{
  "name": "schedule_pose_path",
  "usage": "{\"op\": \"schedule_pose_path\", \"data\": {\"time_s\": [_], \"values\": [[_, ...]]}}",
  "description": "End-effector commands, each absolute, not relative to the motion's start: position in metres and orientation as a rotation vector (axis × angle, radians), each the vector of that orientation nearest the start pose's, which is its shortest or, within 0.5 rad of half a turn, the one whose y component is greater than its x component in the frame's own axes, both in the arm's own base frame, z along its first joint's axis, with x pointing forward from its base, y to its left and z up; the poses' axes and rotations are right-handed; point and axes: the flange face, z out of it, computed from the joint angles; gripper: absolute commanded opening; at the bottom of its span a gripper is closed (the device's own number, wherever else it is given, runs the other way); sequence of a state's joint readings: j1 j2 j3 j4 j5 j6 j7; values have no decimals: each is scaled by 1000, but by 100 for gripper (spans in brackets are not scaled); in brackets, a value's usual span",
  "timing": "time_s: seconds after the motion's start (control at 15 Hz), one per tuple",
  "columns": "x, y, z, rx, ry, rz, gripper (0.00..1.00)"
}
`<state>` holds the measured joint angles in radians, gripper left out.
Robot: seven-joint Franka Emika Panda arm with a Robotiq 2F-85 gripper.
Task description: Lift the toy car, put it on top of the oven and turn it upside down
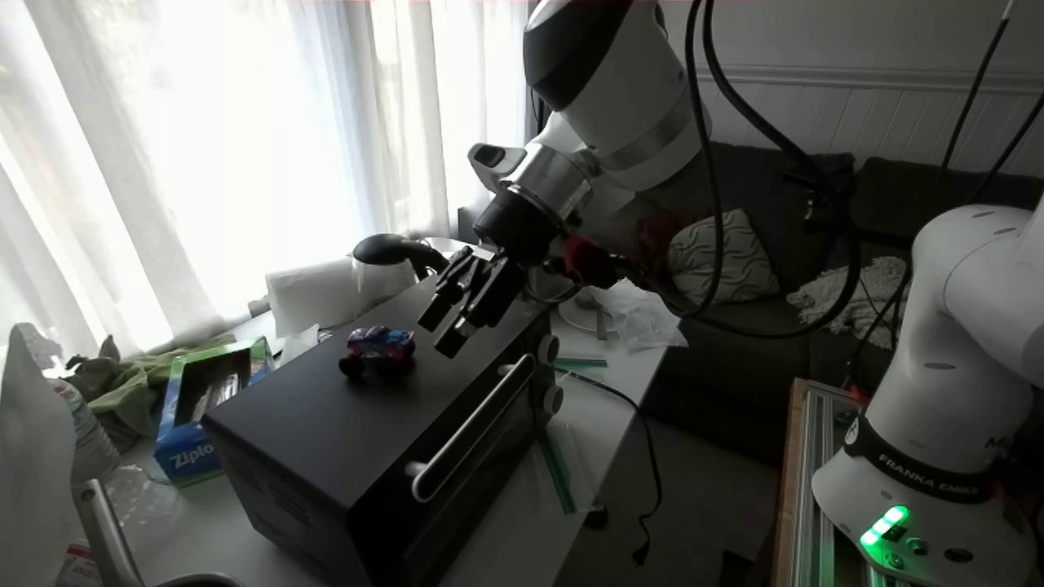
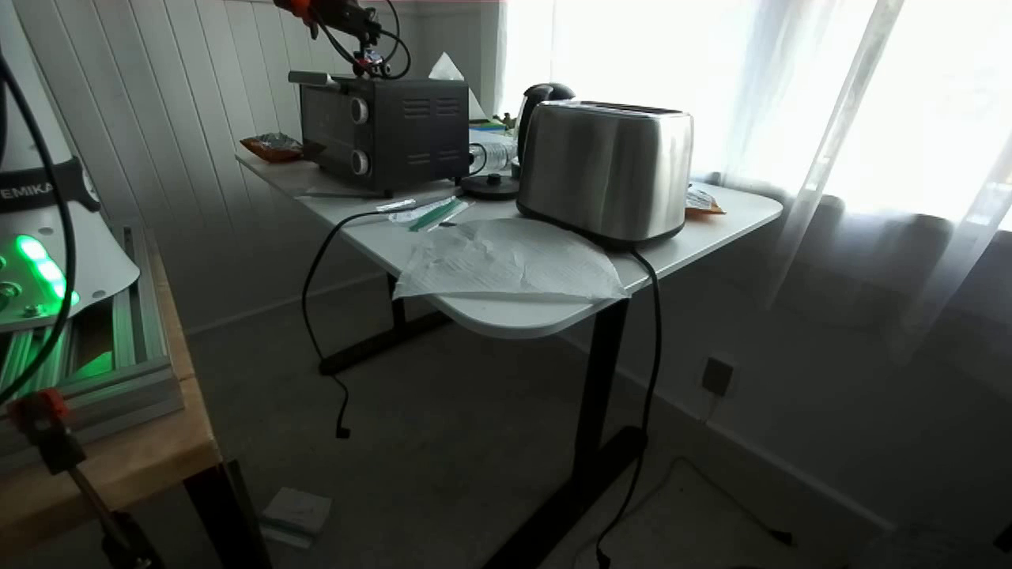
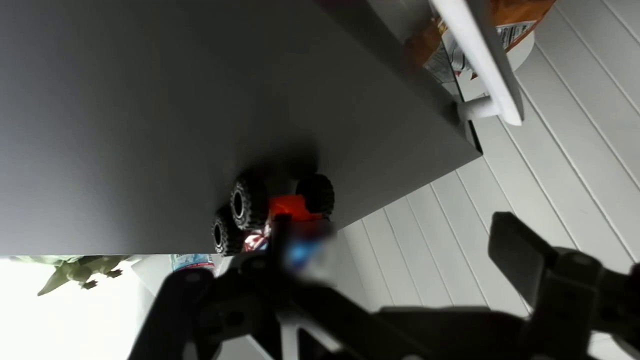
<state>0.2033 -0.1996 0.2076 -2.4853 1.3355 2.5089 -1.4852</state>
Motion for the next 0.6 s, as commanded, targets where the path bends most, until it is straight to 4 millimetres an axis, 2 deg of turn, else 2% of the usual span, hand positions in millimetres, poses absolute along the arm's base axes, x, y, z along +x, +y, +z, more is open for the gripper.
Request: {"op": "schedule_pose_path", "data": {"time_s": [0.0, 0.53], "values": [[428, 193, 384, -2206, -957, -794, 100], [440, 205, 380, -2287, -887, -970, 100]]}}
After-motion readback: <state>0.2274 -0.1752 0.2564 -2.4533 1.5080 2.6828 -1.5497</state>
